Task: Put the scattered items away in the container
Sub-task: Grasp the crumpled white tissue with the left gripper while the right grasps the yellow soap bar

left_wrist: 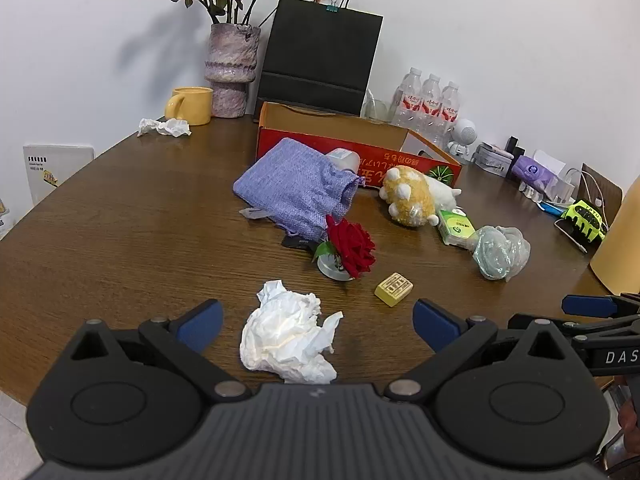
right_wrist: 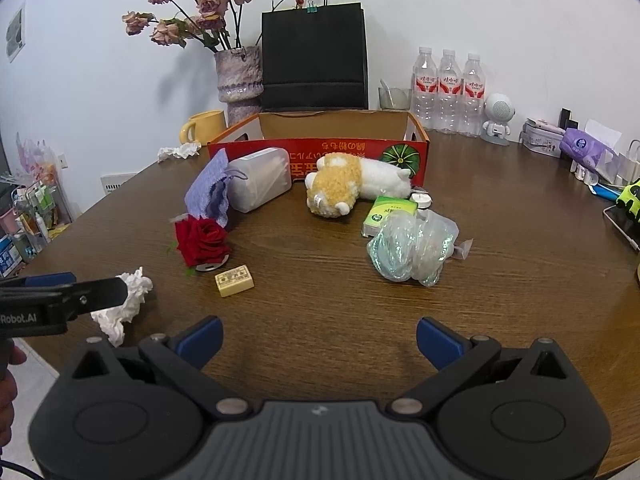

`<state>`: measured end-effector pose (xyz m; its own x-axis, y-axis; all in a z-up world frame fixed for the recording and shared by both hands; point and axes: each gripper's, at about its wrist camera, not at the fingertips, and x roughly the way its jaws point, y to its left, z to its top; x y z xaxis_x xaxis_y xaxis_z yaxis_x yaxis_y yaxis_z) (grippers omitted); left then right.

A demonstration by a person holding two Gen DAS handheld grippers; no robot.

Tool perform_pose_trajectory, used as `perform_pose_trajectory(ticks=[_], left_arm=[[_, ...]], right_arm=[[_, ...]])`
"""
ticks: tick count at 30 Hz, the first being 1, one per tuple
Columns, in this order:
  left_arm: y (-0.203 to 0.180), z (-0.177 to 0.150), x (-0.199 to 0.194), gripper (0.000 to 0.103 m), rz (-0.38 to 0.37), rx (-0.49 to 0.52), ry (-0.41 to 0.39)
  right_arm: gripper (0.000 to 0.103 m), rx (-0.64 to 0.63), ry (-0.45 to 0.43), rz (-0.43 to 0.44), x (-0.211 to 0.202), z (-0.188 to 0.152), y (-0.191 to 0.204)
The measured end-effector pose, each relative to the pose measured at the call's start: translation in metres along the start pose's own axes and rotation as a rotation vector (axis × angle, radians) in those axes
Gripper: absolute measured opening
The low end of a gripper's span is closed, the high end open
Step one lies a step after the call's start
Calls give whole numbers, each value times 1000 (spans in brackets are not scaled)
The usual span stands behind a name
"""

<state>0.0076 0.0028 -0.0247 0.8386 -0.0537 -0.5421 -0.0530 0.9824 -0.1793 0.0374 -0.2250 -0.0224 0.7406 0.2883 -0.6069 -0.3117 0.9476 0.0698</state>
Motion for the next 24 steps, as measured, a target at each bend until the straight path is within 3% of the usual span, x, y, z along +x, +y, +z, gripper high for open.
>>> perform_pose_trajectory(ticks=[16, 24], left_arm=[[7, -7, 9, 103, 17, -5, 46], [13, -11, 22, 100, 31, -2, 71]], right_arm=[[103, 6, 43, 21, 16, -1, 5], [103, -69, 44, 69, 36, 3, 22]])
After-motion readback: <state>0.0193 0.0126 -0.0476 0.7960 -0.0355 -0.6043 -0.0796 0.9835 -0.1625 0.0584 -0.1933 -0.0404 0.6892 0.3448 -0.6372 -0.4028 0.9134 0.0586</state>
